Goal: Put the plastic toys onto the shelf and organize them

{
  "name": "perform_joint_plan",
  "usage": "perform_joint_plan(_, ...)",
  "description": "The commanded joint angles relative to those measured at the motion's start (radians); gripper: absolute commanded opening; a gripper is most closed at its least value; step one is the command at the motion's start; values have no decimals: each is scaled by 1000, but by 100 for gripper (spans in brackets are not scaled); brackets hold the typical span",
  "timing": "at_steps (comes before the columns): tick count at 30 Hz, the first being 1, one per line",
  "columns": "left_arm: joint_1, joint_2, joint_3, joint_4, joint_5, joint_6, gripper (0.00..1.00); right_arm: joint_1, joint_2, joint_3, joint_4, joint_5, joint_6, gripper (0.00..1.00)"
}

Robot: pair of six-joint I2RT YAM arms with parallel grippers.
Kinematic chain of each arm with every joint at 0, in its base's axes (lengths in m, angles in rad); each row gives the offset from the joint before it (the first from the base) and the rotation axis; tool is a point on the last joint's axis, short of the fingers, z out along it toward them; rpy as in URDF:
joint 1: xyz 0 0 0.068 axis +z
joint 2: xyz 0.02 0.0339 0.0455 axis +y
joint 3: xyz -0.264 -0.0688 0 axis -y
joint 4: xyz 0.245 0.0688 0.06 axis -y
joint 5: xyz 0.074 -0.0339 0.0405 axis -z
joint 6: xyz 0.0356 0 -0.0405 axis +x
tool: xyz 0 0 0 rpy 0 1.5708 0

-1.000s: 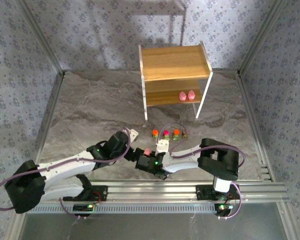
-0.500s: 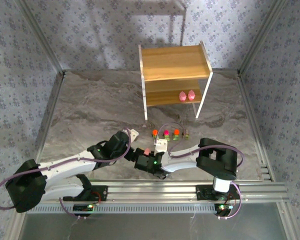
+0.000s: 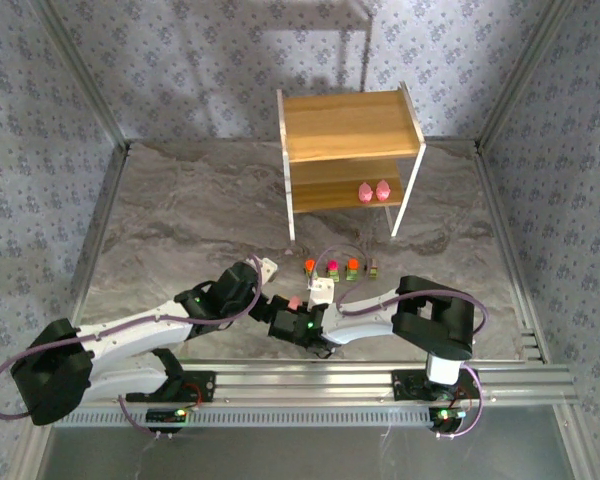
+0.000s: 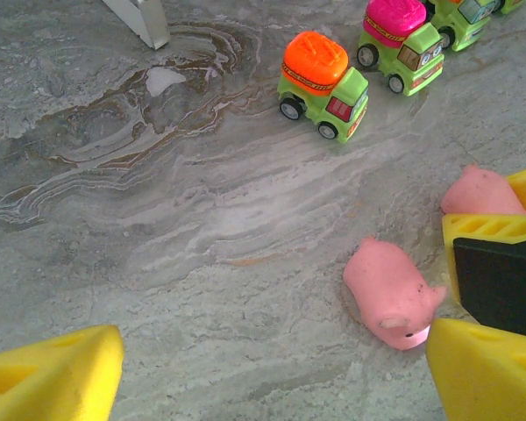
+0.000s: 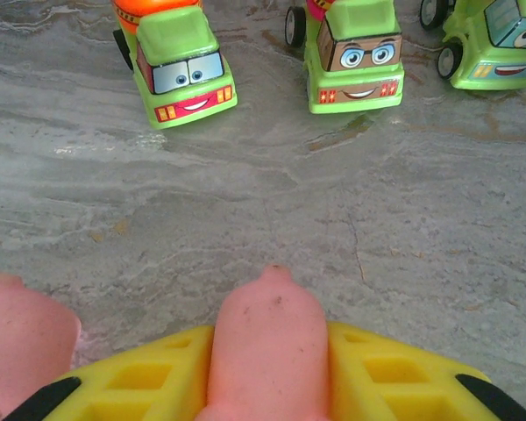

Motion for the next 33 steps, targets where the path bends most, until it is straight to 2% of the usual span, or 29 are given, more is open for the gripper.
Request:
perform_joint_plan(1,-1,0,42,24,-3,11,89,1,-10,0,-8,32,2,35)
perform_joint_plan(21,-2,9,44,28,12,18,89,33,-124,13,-119,88,5,32)
perform_joint_plan(33,-5,13,42,52,60,25,89,9,-248,-3,-176,123,-49,32)
